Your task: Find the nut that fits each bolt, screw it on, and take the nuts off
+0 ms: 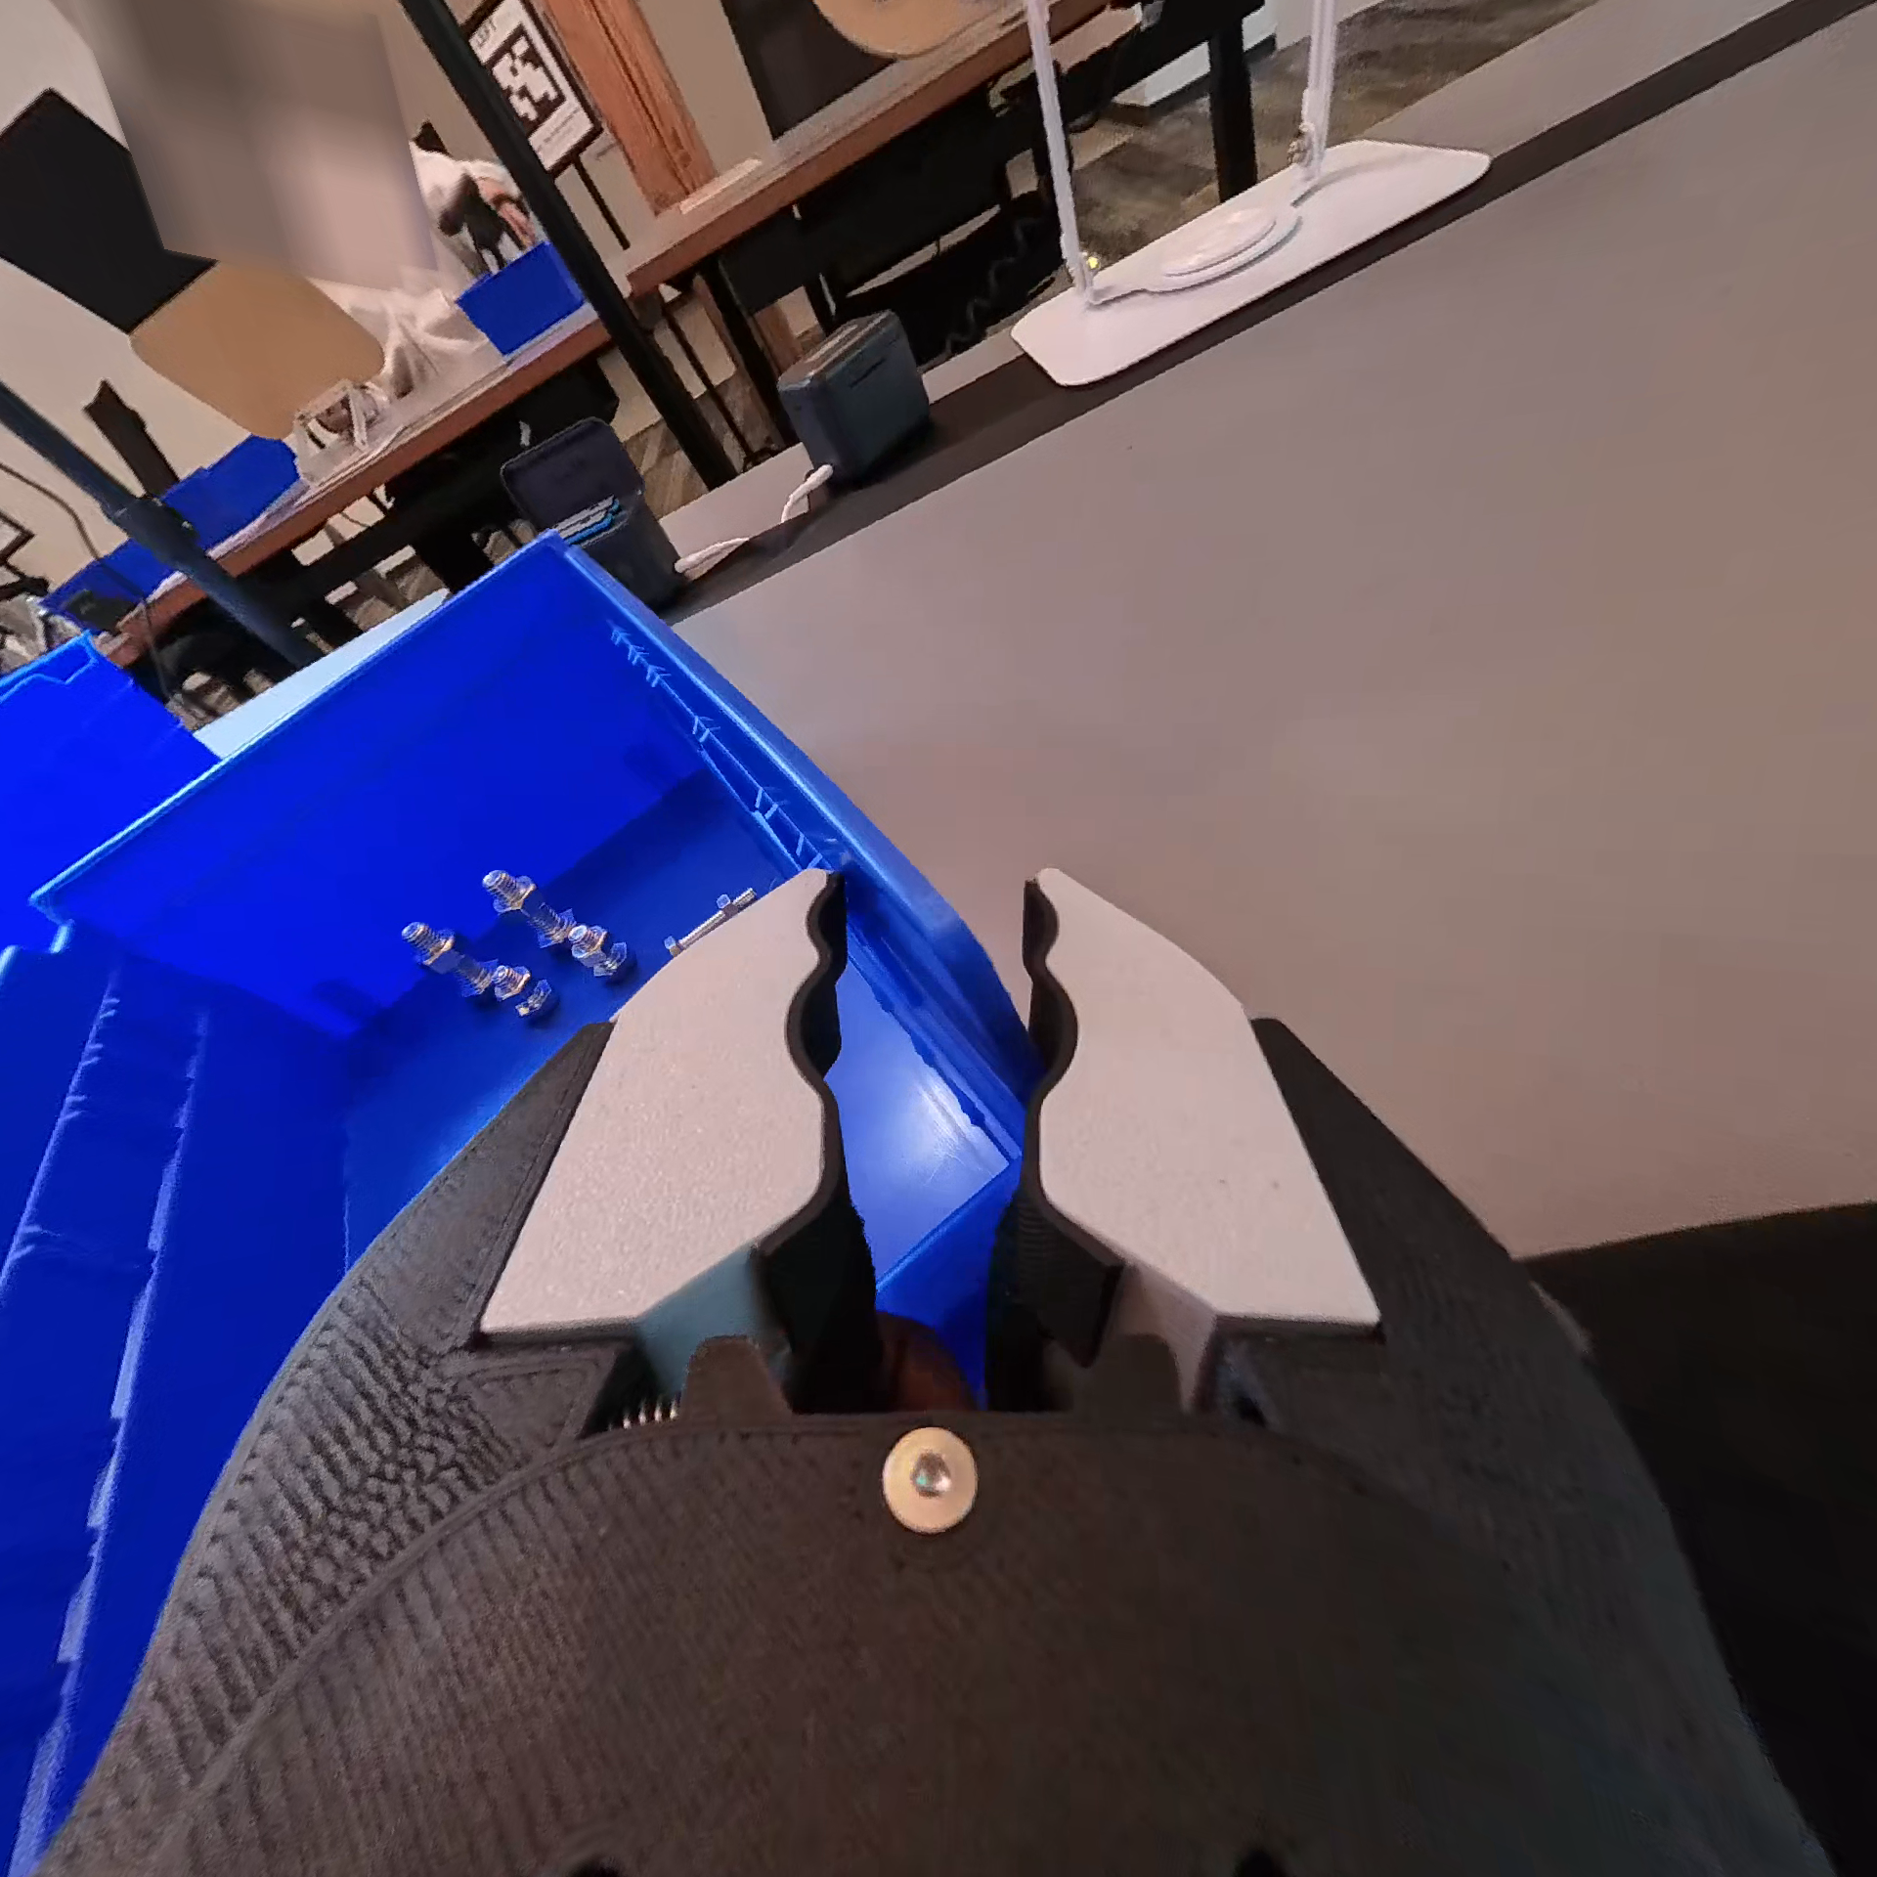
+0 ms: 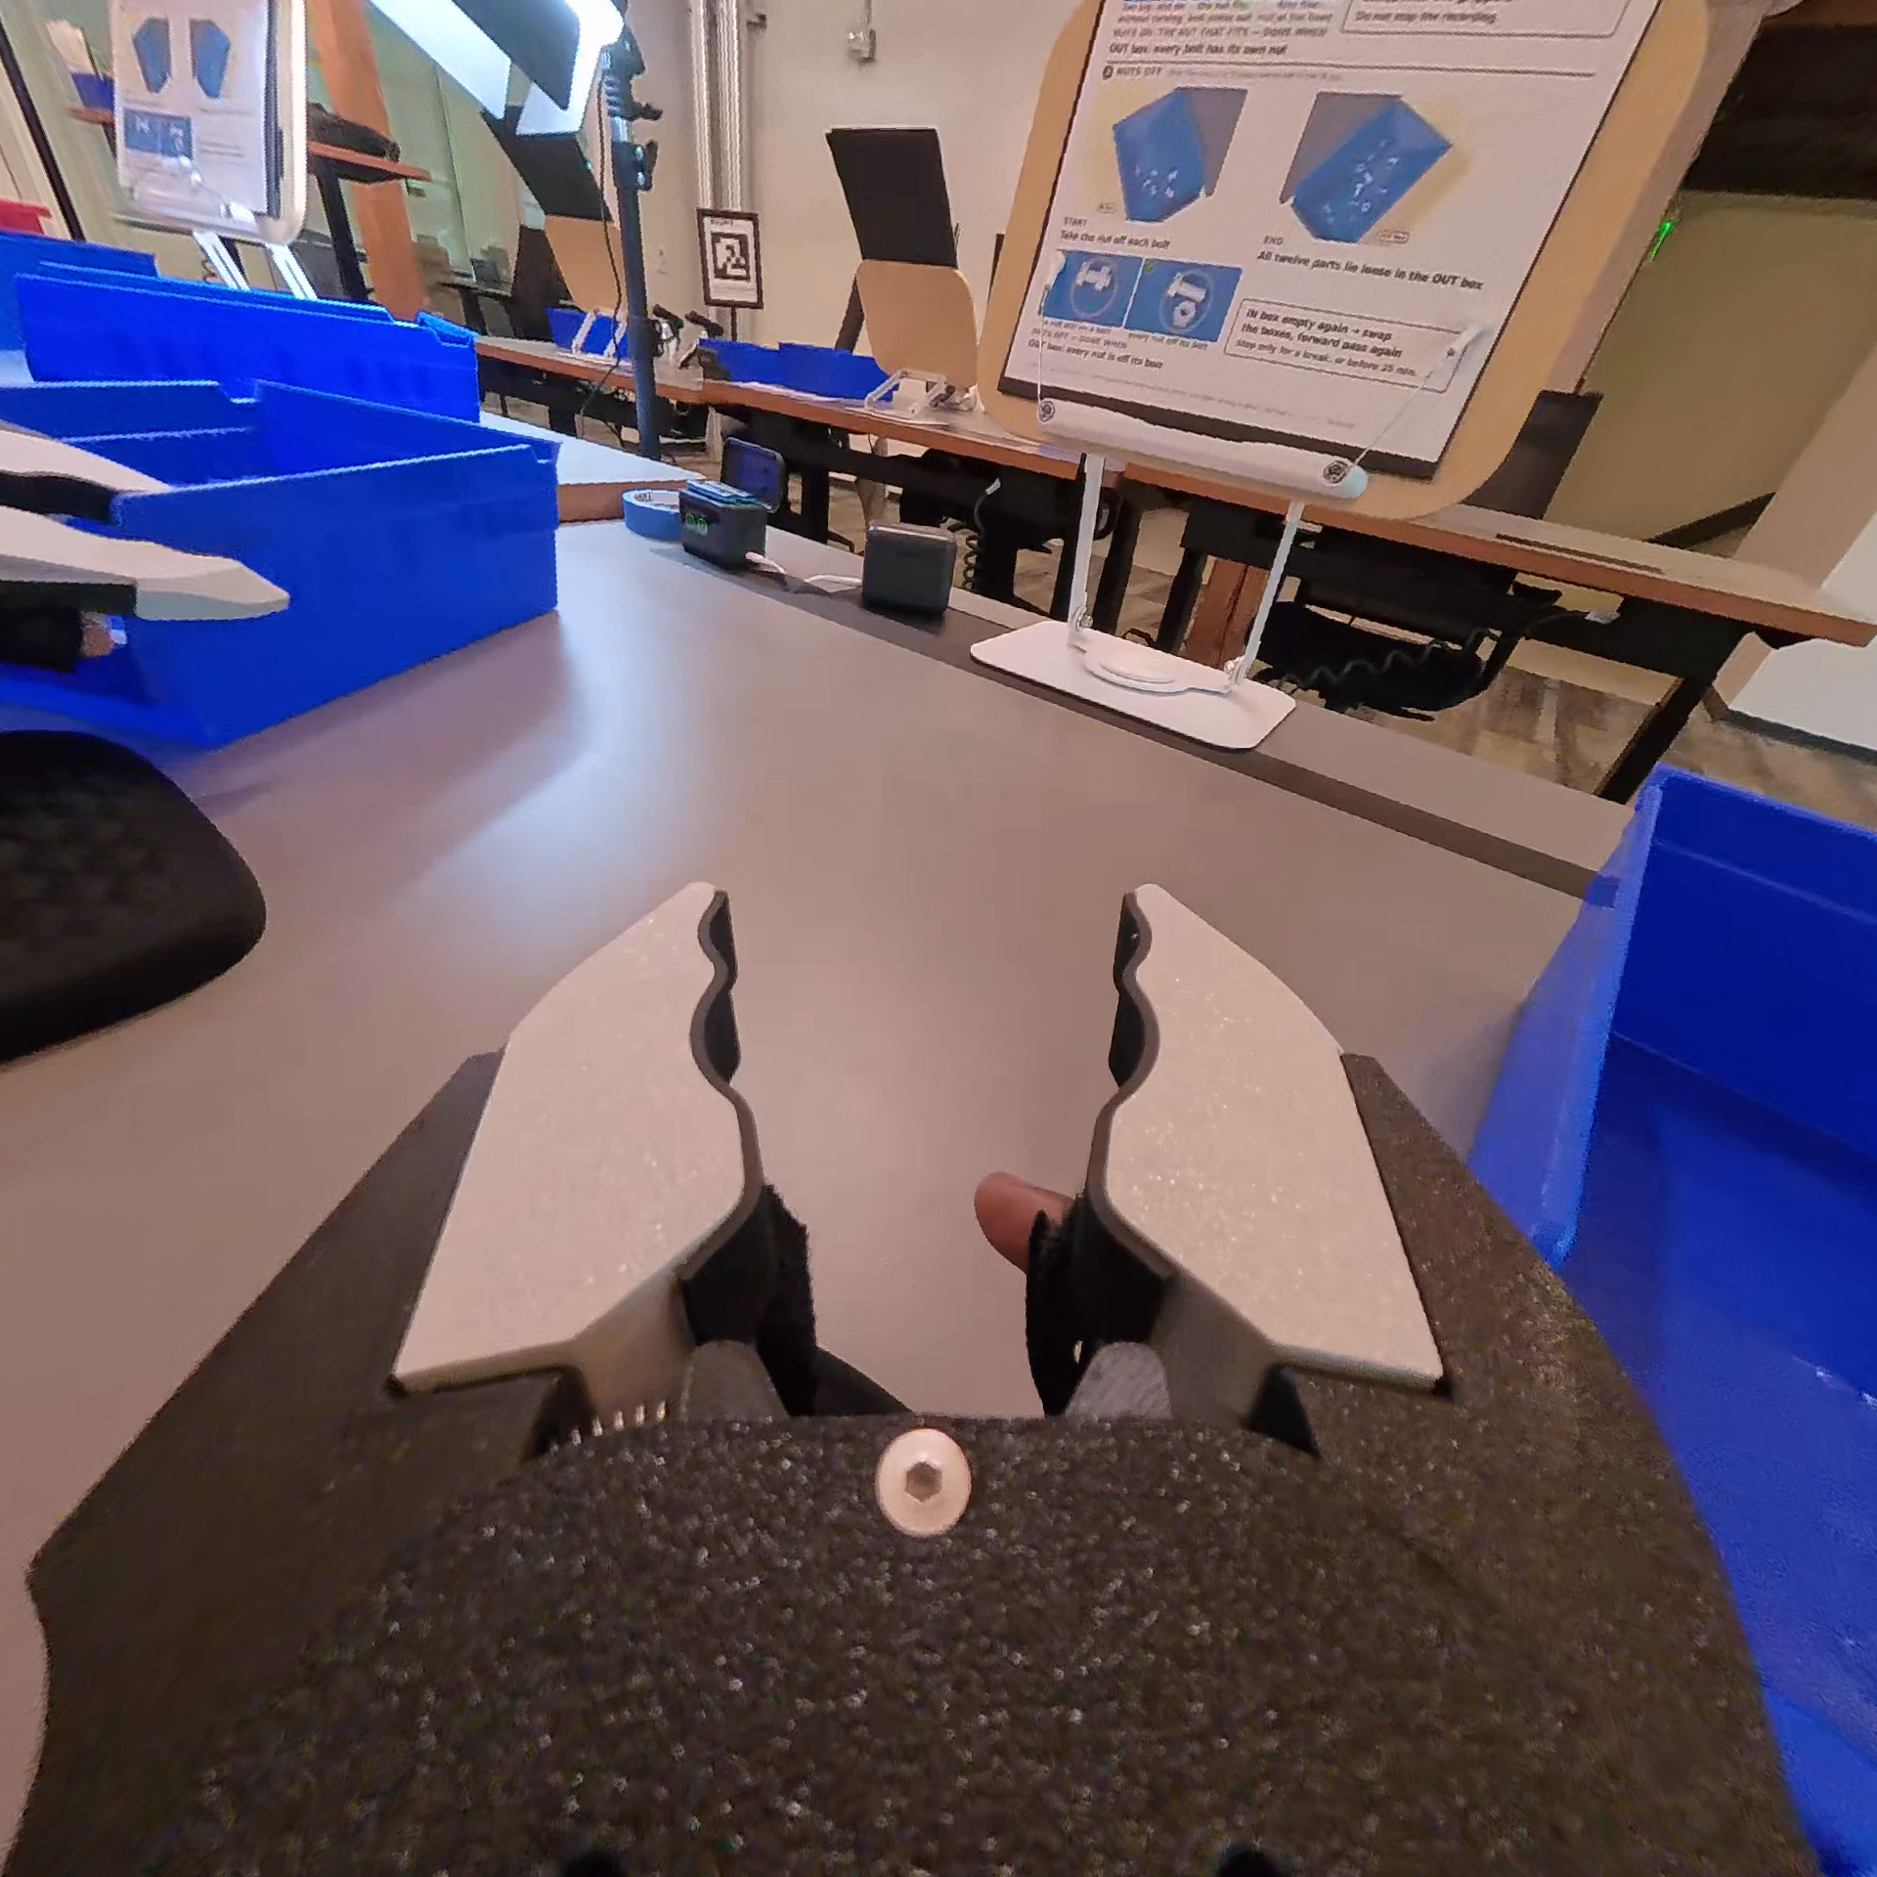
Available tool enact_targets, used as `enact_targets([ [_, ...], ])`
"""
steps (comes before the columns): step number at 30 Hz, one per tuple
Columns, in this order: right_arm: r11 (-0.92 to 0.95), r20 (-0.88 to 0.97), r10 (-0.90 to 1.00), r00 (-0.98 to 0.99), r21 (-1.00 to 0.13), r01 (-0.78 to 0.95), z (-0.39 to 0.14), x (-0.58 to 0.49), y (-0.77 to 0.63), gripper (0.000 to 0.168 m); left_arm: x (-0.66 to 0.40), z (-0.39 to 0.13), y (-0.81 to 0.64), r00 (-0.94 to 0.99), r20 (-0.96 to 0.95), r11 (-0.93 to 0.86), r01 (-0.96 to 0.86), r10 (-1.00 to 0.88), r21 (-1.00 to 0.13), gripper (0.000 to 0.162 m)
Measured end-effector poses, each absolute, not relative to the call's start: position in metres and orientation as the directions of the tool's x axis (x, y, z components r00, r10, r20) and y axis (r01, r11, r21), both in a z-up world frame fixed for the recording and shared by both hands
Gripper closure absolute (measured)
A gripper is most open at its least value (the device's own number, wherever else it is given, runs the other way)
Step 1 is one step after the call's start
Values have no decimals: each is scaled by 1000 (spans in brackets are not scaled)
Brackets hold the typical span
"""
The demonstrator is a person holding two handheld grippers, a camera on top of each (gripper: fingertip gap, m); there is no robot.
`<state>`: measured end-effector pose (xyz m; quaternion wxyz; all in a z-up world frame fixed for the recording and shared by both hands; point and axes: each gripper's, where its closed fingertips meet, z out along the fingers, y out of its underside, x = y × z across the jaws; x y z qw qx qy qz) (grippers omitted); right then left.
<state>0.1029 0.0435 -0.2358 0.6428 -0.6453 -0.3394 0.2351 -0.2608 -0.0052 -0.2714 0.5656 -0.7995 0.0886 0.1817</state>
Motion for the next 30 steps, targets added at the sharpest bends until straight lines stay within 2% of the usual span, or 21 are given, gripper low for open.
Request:
enact_targets([
  [7,57,140,755,640,-987,148,-238,100,42,94,-254,-270,-20,921,-388,-268,-384,-40,-884,133],
  [12,57,145,755,640,-986,156,-239,99,42,94,-253,-269,-26,942,-326,-254,-334,-77,-908,132],
  [15,58,141,754,642,-987,148,-238,100,42,94,-249,-243,-31,973,-184,-188,-208,-139,-960,121],
  [18,55,137,756,640,-988,146,-238,100,42,94,-268,-202,-32,983,-62,-122,-84,-174,-989,120],
  [21,64,145,757,637,-987,149,-239,99,41,95,-307,-186,-13,983,0,-228,-42,-181,-973,120],
  [24,74,146,753,642,-988,138,-238,101,41,96,-356,-210,21,991,34,-473,-31,-127,-880,120],
  [27,73,127,752,647,-991,110,-235,103,41,97,-398,-229,59,996,-24,-552,-65,-80,-831,127],
  [30,64,103,754,648,-994,83,-234,106,41,98,-407,-261,76,992,1,-689,-89,-129,-719,126],
])
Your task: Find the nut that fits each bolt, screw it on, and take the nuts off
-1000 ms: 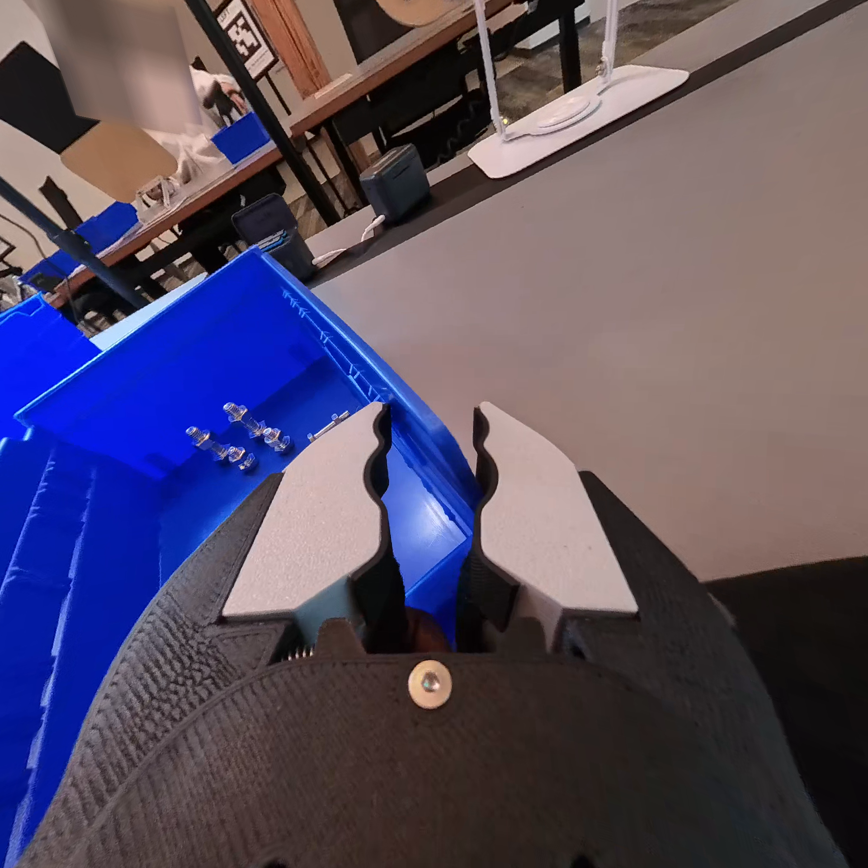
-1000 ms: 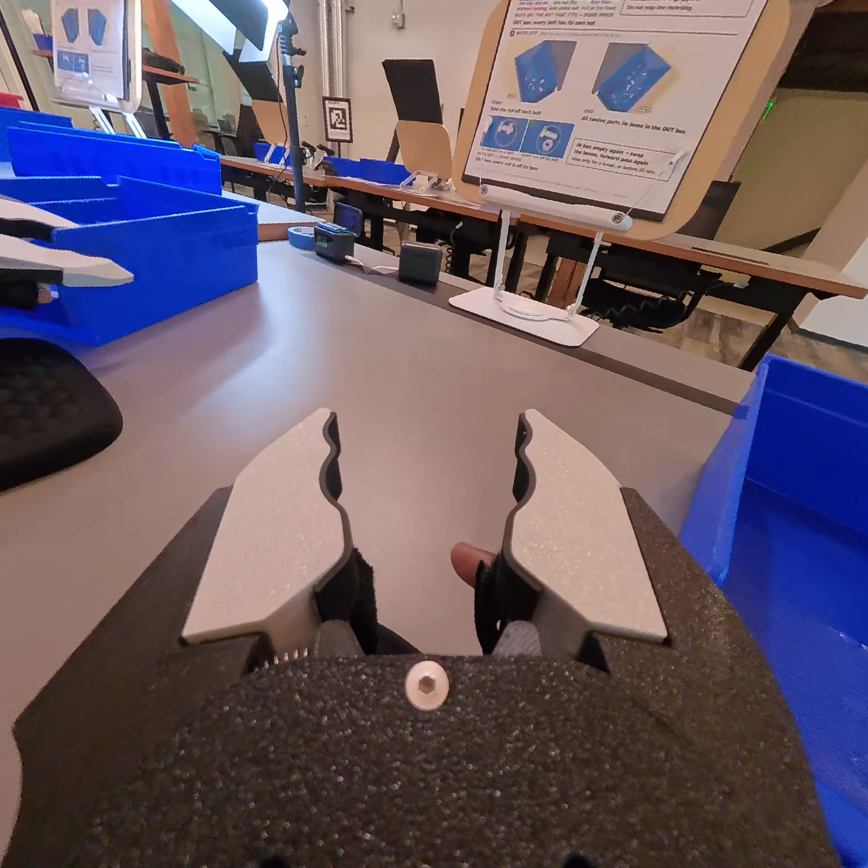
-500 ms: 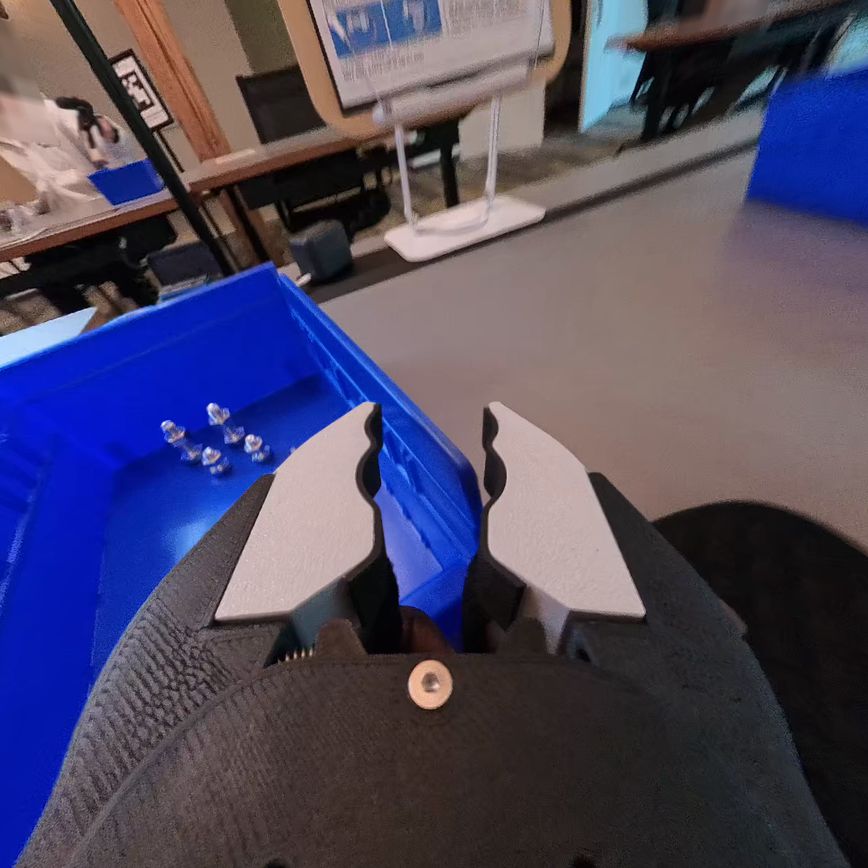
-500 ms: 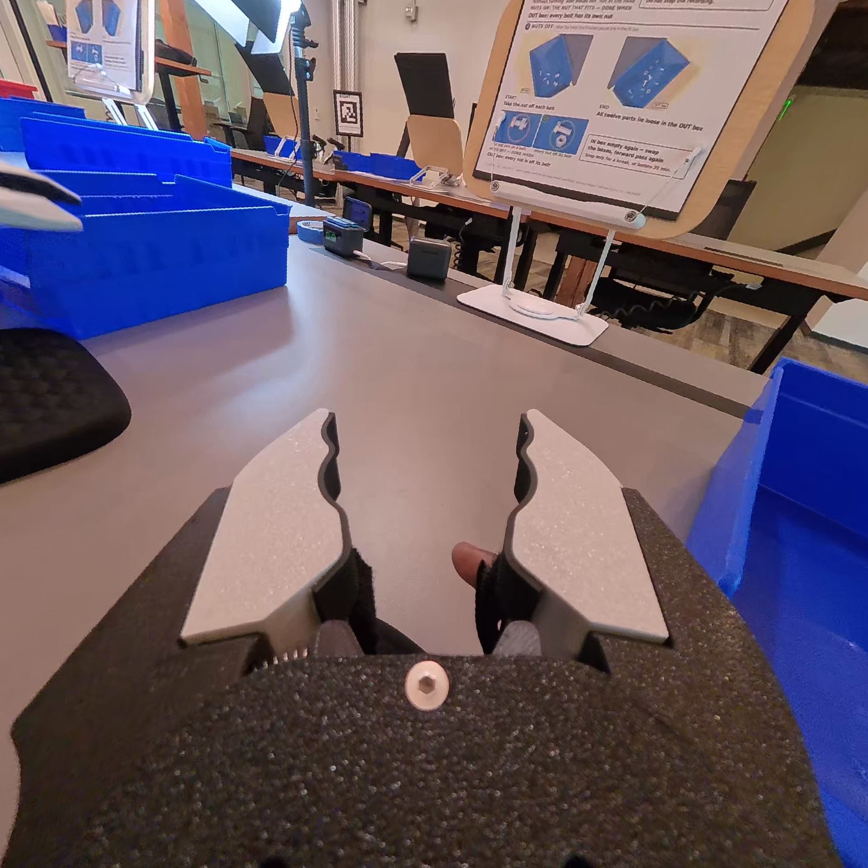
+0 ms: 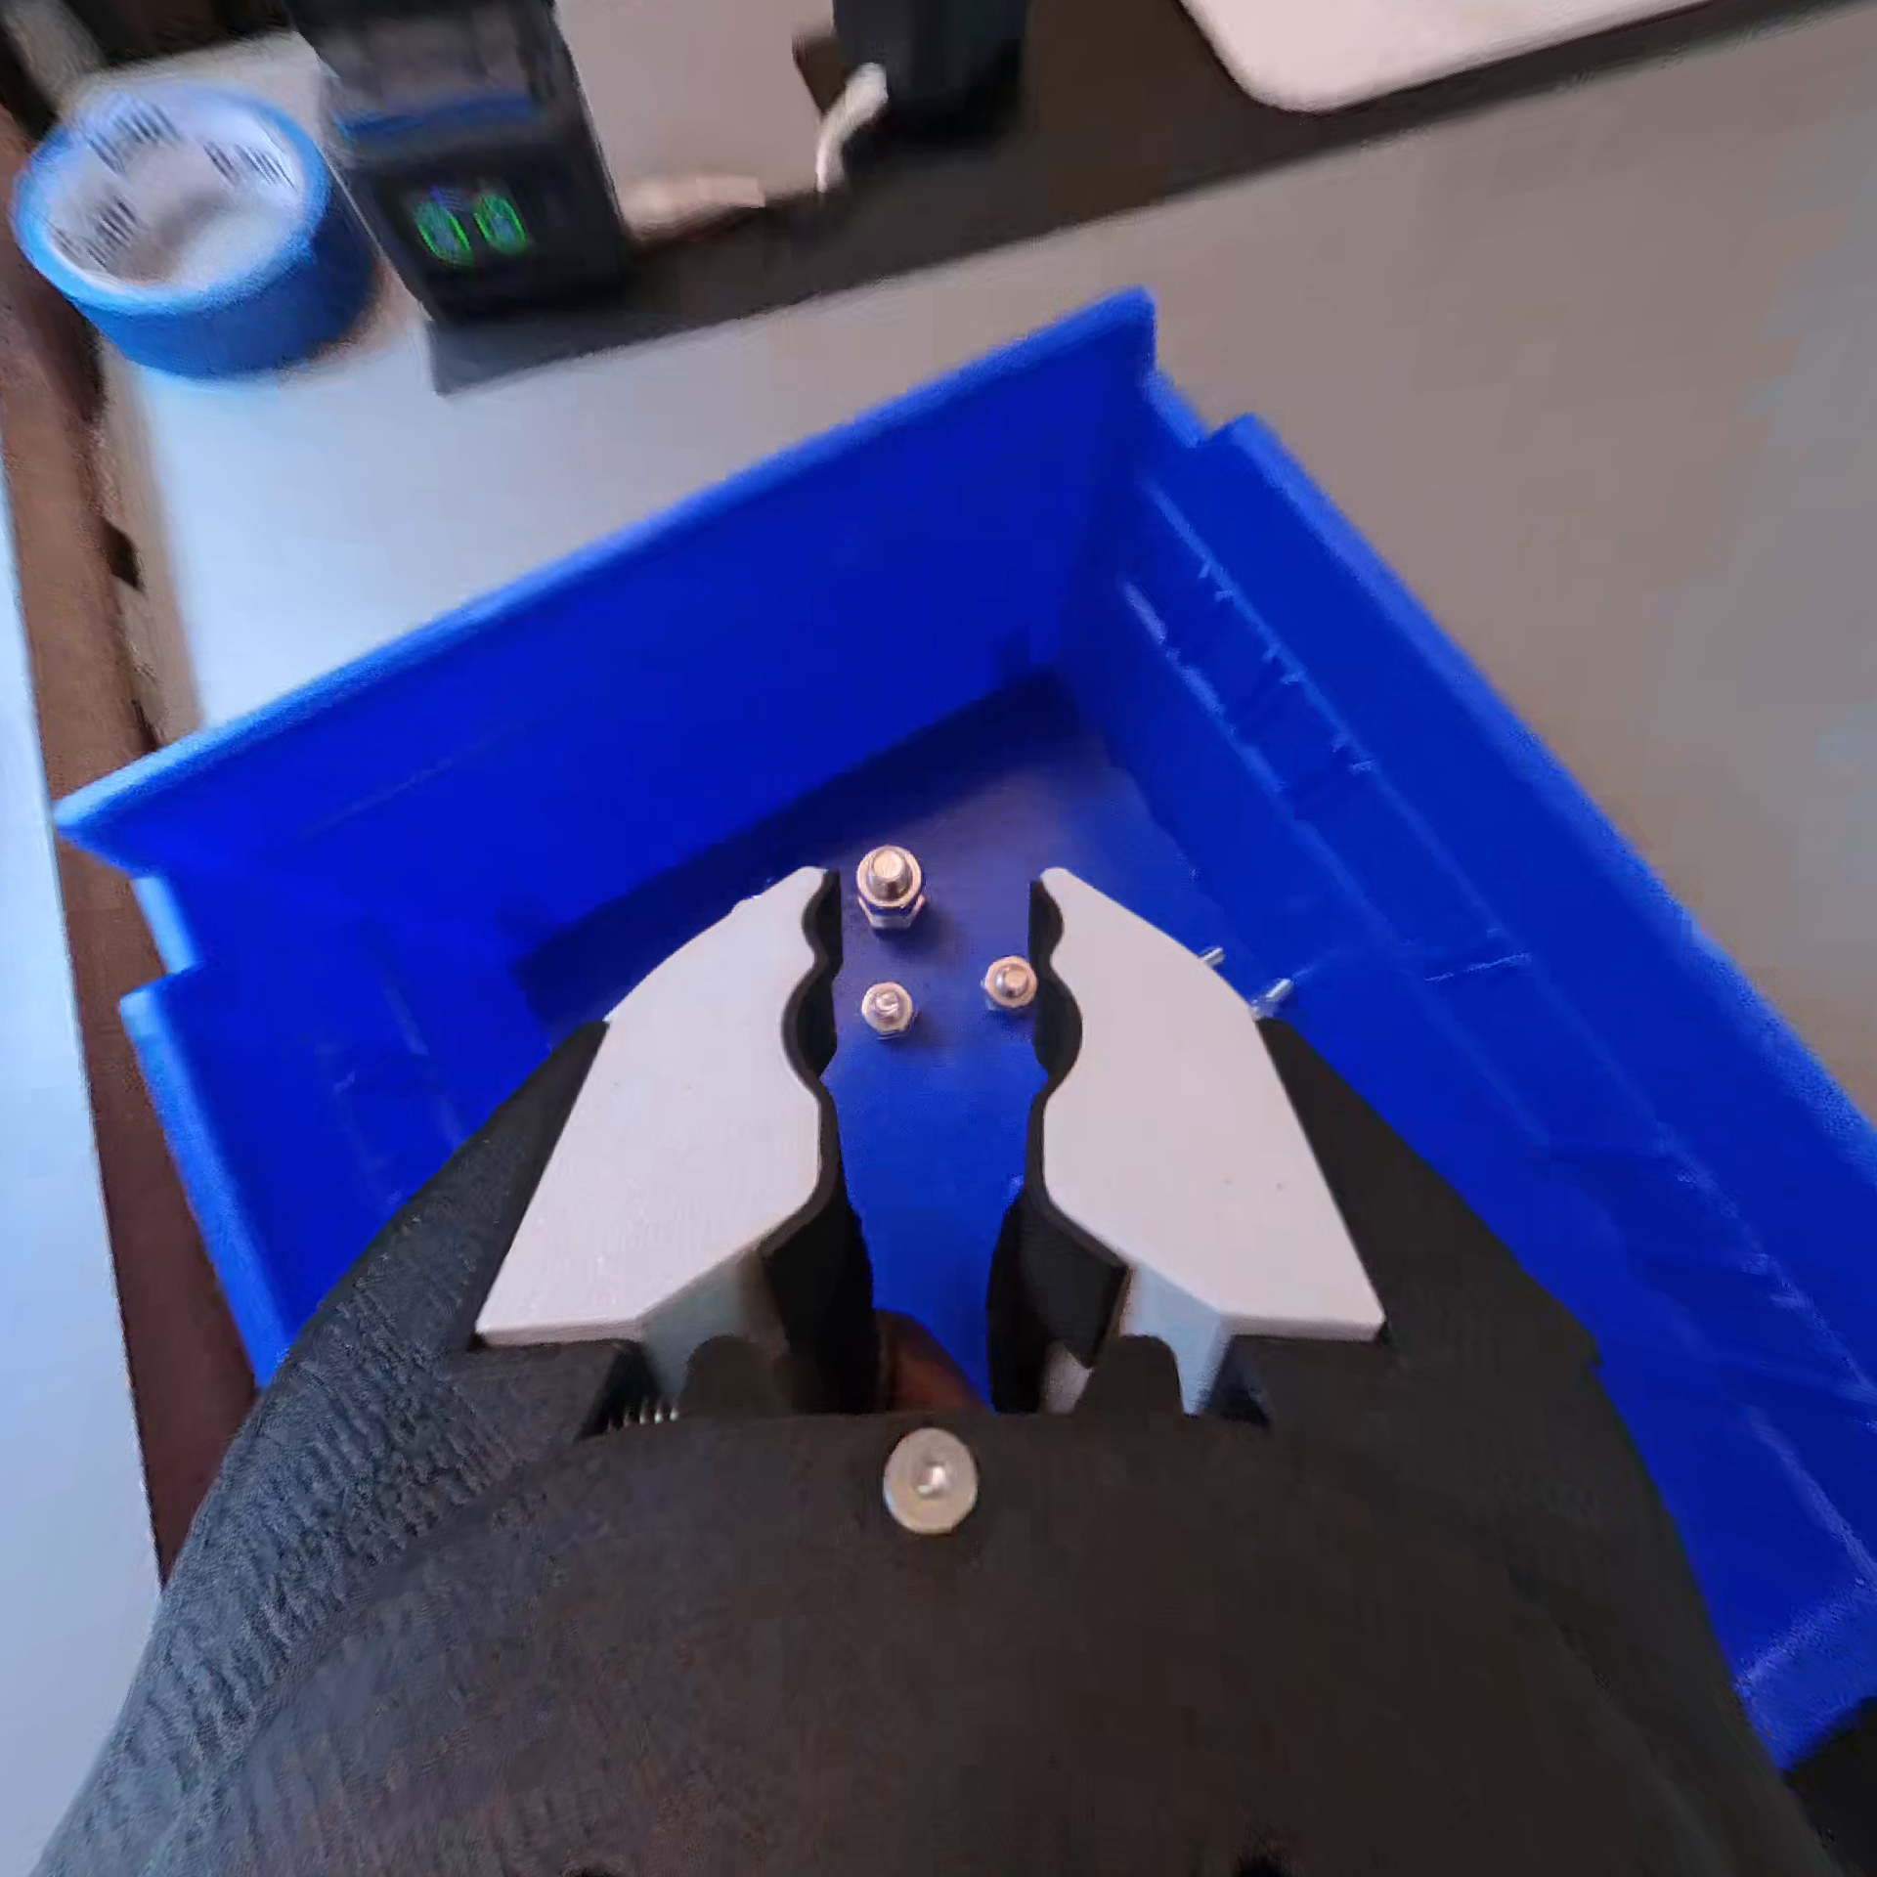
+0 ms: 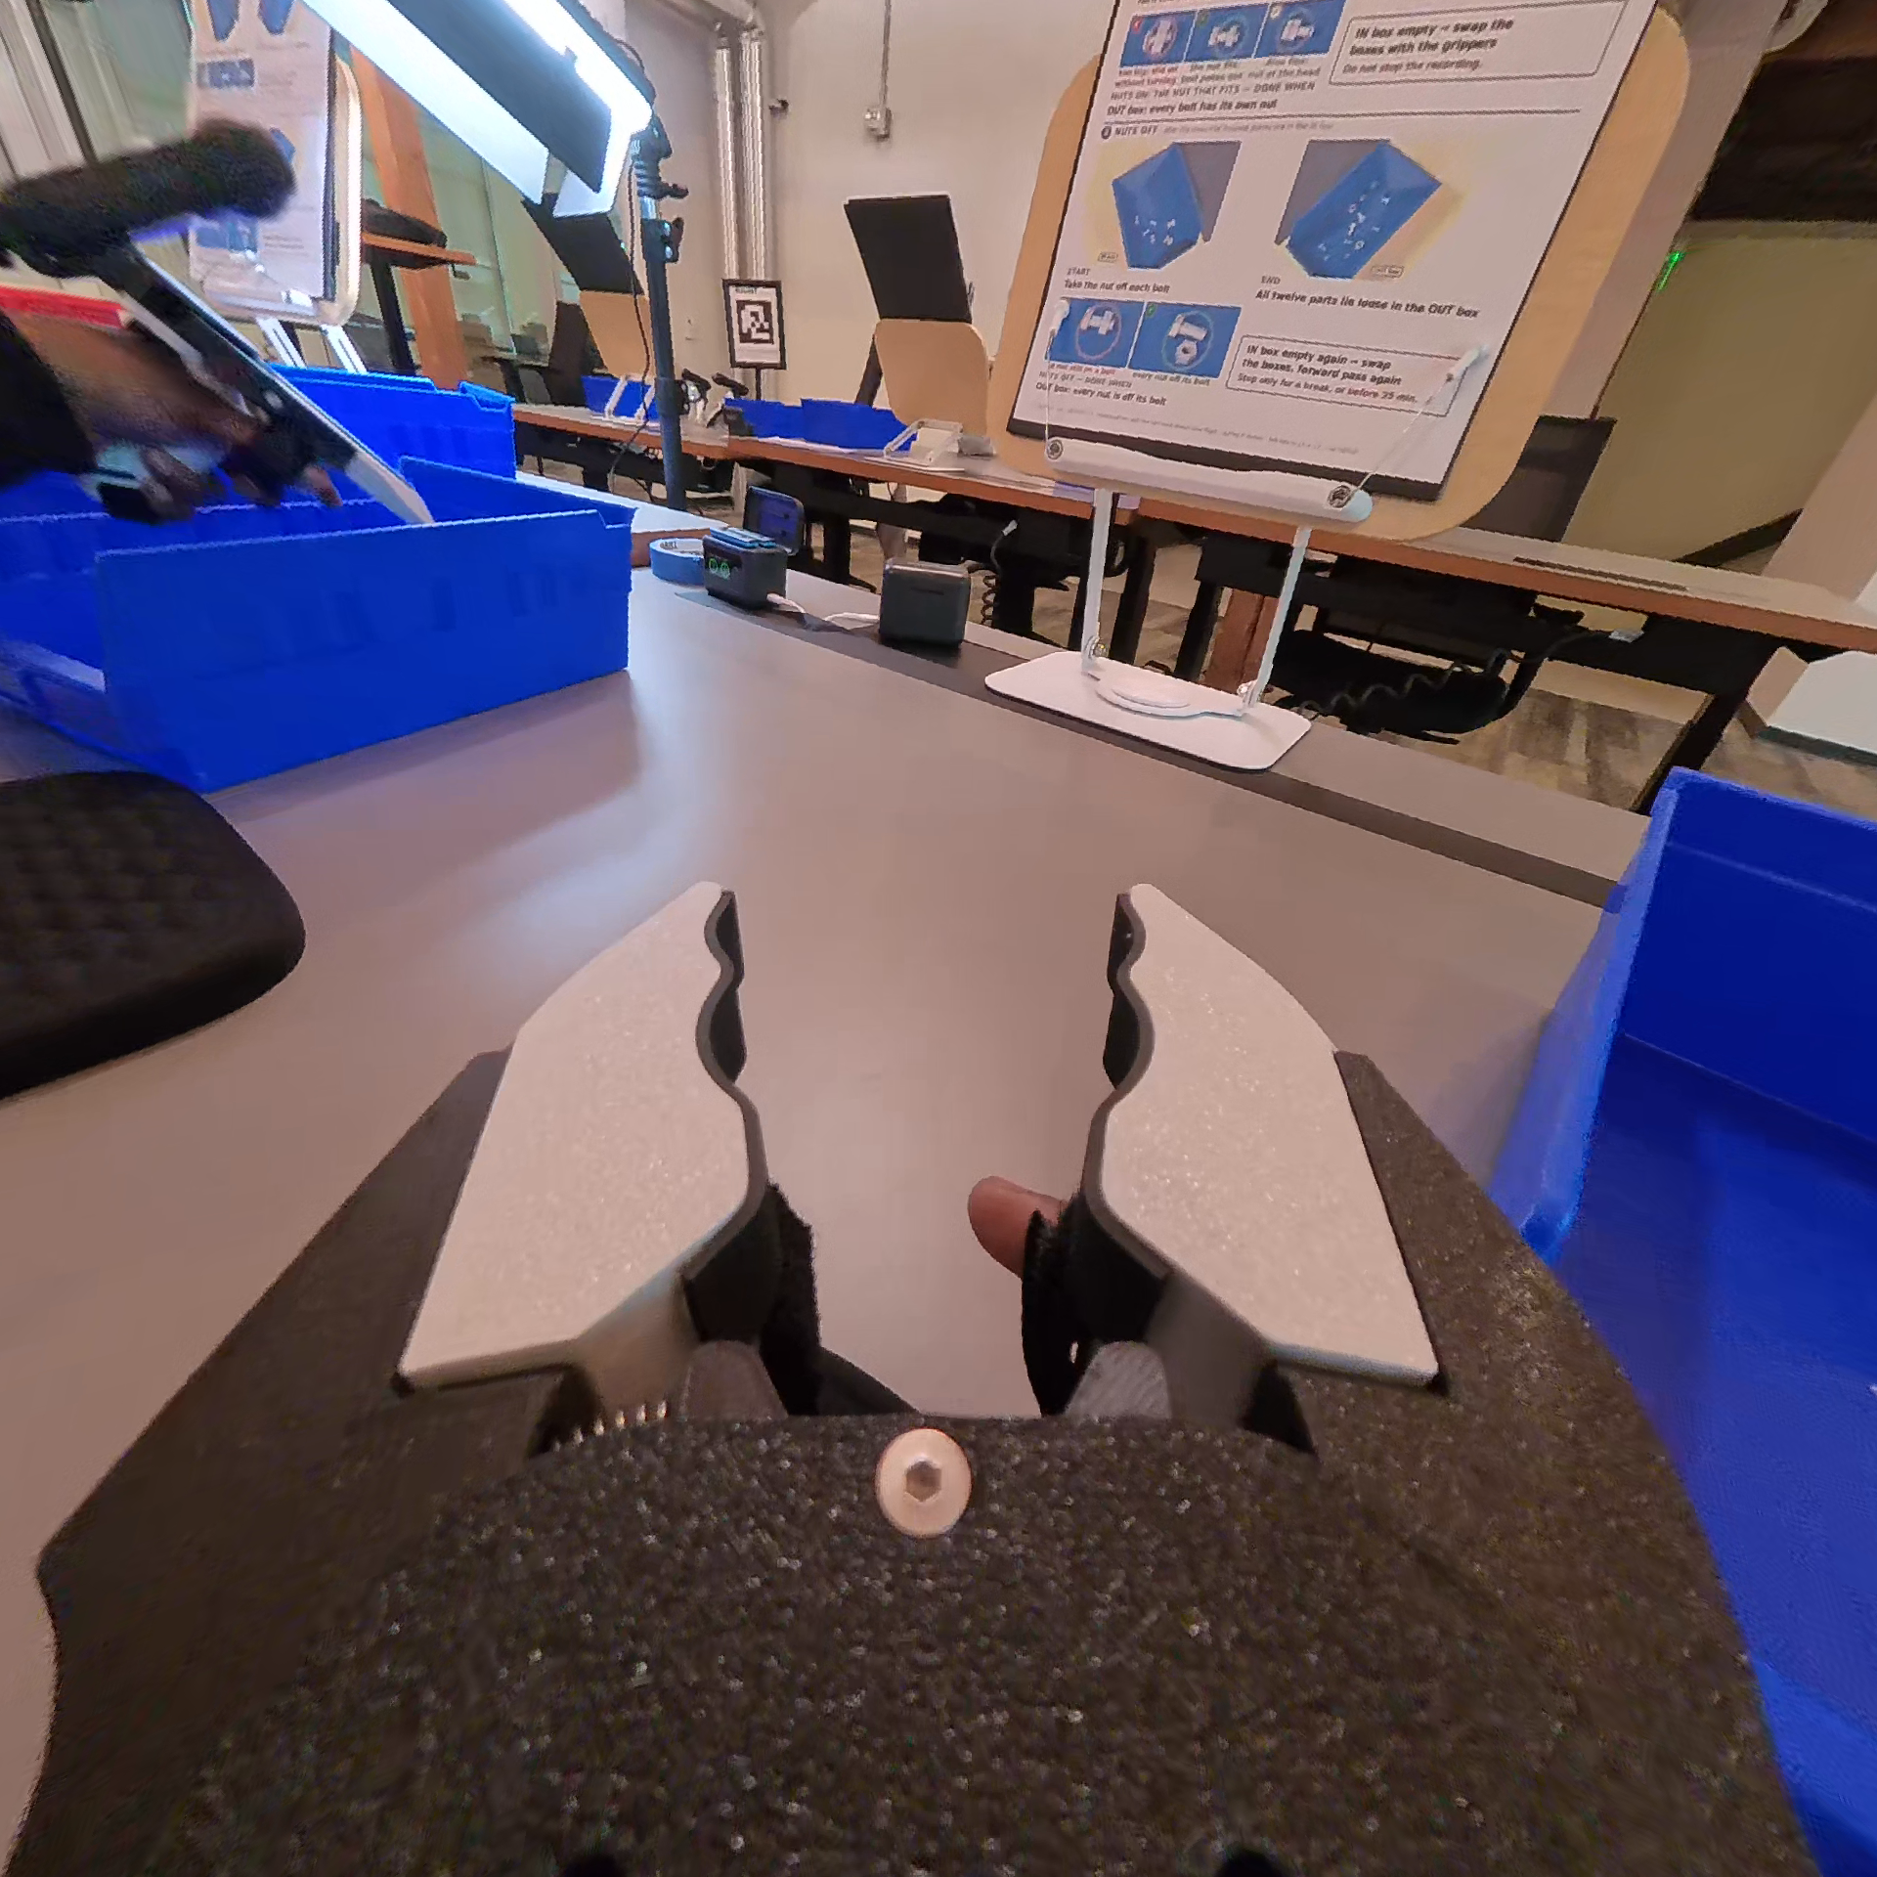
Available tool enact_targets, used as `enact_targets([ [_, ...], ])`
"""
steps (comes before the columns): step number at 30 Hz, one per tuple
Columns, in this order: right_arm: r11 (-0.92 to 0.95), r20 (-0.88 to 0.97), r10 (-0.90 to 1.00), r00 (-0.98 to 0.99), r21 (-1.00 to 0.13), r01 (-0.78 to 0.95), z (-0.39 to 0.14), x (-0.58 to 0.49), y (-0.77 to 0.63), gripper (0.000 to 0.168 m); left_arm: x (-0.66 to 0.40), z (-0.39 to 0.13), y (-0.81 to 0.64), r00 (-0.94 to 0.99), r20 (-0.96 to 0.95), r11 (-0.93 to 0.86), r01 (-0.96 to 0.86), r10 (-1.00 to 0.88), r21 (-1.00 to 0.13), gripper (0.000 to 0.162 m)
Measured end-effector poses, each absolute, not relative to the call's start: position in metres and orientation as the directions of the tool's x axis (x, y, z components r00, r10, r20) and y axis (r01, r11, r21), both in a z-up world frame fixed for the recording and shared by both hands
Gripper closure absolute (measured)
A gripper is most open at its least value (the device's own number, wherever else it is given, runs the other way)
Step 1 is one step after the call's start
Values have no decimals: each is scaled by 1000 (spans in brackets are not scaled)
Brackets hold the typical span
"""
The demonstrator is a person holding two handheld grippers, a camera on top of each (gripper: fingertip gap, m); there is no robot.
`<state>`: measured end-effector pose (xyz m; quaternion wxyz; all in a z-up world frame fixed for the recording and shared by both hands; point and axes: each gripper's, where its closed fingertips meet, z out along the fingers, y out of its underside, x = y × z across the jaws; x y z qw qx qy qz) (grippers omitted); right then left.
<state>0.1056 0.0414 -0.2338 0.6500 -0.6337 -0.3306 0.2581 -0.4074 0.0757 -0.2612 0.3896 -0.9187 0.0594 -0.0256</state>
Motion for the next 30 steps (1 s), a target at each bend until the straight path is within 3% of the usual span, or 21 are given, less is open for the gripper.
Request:
enact_targets([
  [5,49,75,755,652,-997,58,-233,108,43,99,-414,-295,88,980,-87,-773,-194,-177,-604,123],
  [12,43,62,754,654,-998,46,-233,110,44,100,-423,-318,96,979,-111,-806,-203,-170,-556,123],
  [15,41,58,753,656,-998,42,-233,110,44,100,-418,-321,97,978,-81,-796,-203,-191,-570,142],
  [17,38,56,752,657,-998,41,-233,110,45,100,-418,-321,96,979,-77,-798,-199,-188,-569,142],
  [22,32,53,753,656,-999,45,-234,110,45,101,-408,-288,92,977,-100,-747,-208,-188,-632,142],
  [30,33,66,754,653,-997,63,-236,108,45,102,-312,-186,64,924,-186,-550,-352,-335,-758,143],
])
